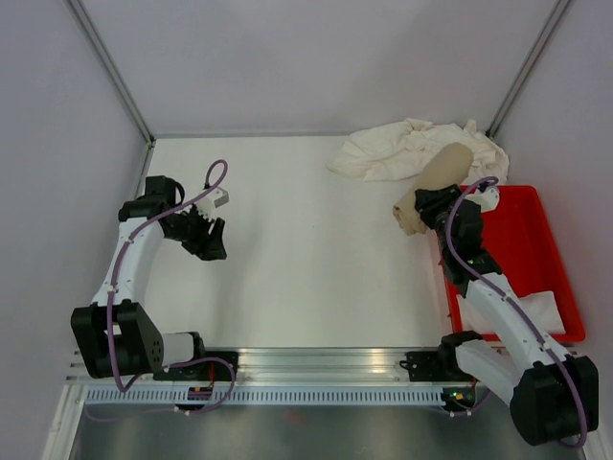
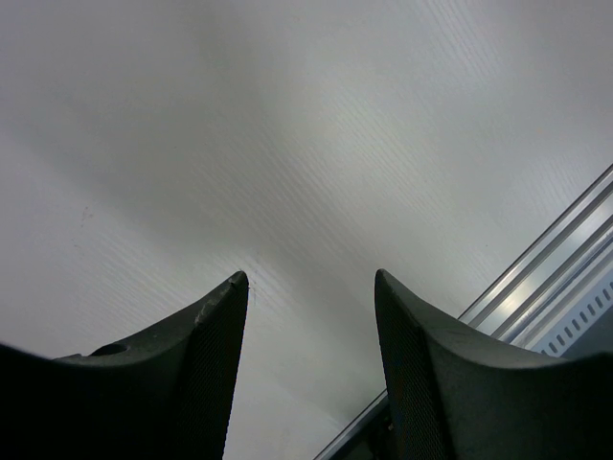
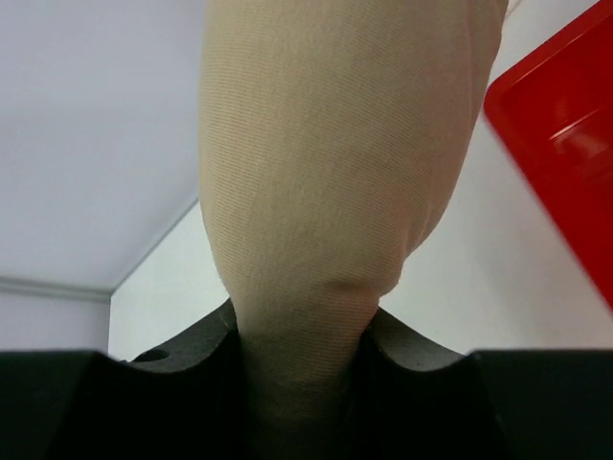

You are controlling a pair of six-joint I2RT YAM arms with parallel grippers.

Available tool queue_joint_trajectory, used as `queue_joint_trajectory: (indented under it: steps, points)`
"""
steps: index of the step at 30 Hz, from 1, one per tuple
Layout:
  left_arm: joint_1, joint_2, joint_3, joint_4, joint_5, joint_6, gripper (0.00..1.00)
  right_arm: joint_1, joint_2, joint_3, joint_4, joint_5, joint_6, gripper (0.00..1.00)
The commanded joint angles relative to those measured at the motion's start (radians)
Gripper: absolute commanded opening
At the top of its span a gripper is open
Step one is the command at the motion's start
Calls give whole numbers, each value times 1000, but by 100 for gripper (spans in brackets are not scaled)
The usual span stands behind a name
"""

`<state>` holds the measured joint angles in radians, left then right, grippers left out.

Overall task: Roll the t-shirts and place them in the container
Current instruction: Place the rolled tshirt into the container

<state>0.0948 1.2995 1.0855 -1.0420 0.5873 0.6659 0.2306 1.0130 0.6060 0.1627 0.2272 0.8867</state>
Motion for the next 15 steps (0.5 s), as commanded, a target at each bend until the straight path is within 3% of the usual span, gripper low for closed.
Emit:
queue_joint_trajectory:
  steps: [1, 4, 8, 15]
  points:
    - [8, -12, 28, 14, 48, 8, 61, -56, -127, 46, -93, 151, 24, 0]
    - [8, -12, 22, 14, 48, 20, 61, -115, -216, 12, -153, 256, 23, 0]
    - [13, -12, 14, 14, 46, 34, 61, -264, -260, -20, -229, 256, 37, 0]
    - [20, -14, 4, 13, 45, 43, 61, -479, -113, -52, -178, 134, 72, 1]
